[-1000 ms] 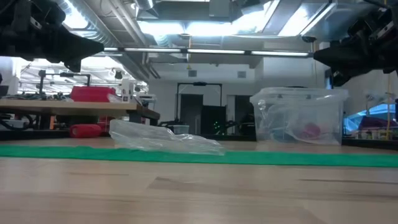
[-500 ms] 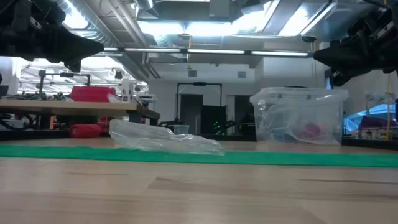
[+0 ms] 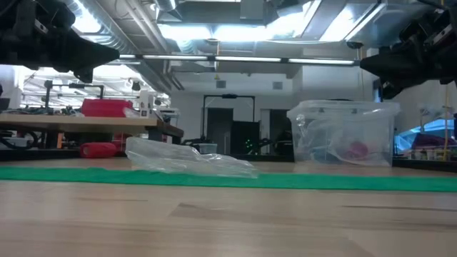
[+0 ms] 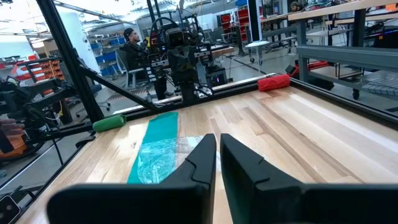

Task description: Roll bandage

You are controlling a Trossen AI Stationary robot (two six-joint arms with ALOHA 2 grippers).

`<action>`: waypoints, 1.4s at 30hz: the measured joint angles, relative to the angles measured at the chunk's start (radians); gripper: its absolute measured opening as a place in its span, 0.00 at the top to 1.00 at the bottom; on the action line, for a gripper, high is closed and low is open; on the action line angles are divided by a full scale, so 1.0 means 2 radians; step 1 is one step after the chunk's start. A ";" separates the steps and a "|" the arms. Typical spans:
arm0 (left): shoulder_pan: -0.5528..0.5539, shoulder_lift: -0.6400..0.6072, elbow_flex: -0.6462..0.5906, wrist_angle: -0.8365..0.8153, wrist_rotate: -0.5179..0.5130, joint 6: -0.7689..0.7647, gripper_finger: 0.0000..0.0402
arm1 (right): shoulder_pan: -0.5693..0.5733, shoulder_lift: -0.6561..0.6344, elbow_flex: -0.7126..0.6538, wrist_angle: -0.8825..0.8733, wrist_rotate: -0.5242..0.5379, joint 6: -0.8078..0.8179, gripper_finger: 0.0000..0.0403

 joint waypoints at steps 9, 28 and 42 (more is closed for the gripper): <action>0.000 0.000 0.000 0.040 -0.004 -0.014 1.00 | 0.000 0.000 0.000 0.001 0.012 -0.030 0.93; 0.000 0.081 0.074 0.135 -0.053 -0.112 1.00 | 0.000 0.000 0.000 0.079 0.074 0.039 0.93; -0.001 0.400 0.282 -0.031 -0.061 -0.185 1.00 | 0.000 0.000 0.000 0.048 0.092 0.020 0.93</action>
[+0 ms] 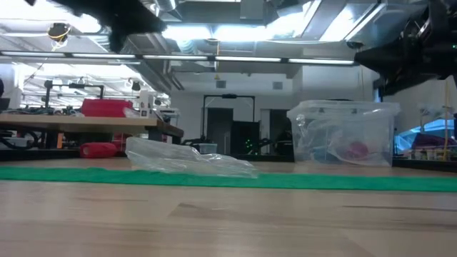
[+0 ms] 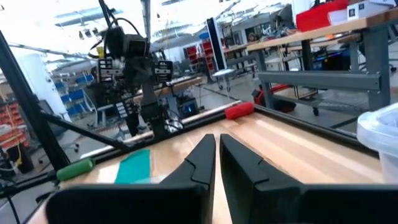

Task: Roll bandage
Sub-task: Move the transparent zip bag to the top center of the table

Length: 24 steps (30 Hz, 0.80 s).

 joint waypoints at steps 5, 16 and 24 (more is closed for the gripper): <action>-0.015 0.061 0.049 -0.060 0.049 -0.008 1.00 | 0.000 0.000 0.000 -0.010 -0.004 -0.023 0.93; -0.052 0.139 0.079 -0.088 0.047 -0.038 1.00 | 0.000 0.000 0.000 -0.007 0.017 -0.063 0.93; -0.014 0.199 0.079 -0.084 0.055 -0.055 0.89 | 0.000 0.003 0.000 -0.011 0.017 -0.063 0.93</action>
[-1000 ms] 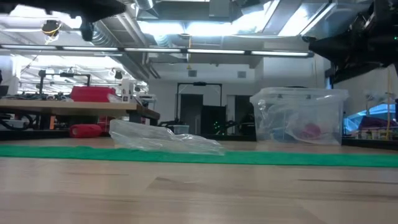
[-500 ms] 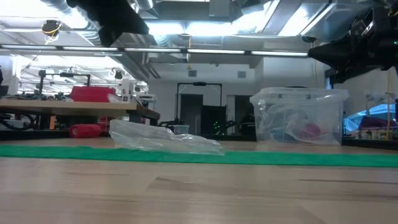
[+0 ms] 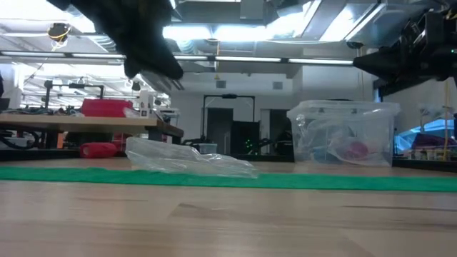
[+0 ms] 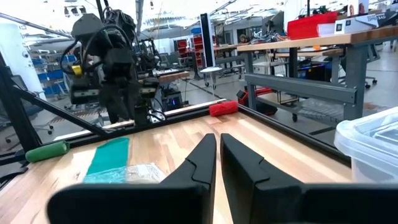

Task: Roll bandage
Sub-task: Move the transparent zip bag to the top center of the table

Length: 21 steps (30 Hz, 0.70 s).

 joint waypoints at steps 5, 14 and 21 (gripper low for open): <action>0.020 0.021 0.000 0.002 0.041 -0.035 0.71 | 0.000 0.002 0.000 0.000 0.000 0.000 0.93; 0.045 0.029 0.000 0.014 0.086 -0.070 0.50 | 0.000 0.006 0.000 0.001 0.005 0.000 0.93; 0.023 0.084 0.000 0.120 0.088 -0.008 0.50 | 0.000 0.017 0.000 0.001 0.005 0.015 0.93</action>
